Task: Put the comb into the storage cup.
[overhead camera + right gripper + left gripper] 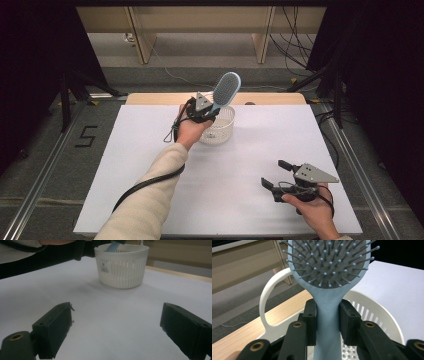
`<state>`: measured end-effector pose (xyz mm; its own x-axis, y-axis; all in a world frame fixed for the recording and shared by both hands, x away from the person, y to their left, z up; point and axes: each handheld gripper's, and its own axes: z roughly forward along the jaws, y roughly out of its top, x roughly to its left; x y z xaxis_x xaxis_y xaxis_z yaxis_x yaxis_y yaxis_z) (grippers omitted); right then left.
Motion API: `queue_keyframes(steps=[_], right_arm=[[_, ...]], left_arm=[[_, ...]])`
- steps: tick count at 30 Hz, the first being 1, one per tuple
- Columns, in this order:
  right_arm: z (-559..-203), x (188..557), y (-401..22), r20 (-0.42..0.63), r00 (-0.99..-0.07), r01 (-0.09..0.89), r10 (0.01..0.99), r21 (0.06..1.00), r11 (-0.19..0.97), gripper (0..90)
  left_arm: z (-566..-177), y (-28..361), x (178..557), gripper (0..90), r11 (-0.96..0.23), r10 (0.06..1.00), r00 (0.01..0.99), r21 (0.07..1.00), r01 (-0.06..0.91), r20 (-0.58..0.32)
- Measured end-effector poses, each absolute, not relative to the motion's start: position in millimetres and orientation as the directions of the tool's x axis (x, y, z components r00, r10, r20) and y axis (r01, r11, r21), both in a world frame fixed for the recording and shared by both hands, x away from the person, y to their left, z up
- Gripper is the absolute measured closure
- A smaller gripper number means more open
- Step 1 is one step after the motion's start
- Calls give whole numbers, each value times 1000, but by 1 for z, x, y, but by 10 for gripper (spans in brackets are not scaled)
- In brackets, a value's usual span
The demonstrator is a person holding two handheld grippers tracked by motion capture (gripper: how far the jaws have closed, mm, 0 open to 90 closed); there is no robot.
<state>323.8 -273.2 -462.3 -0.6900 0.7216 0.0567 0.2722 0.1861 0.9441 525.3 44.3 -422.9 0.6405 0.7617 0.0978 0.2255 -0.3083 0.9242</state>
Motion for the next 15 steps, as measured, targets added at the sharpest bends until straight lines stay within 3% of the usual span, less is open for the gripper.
queue_keyframes(steps=[15], right_arm=[[-462, 324, -273, 57, -691, 272, 721, 944, 186, 113]], left_arm=[[-425, 44, 526, 694, -319, 758, 645, 917, 239, 96]])
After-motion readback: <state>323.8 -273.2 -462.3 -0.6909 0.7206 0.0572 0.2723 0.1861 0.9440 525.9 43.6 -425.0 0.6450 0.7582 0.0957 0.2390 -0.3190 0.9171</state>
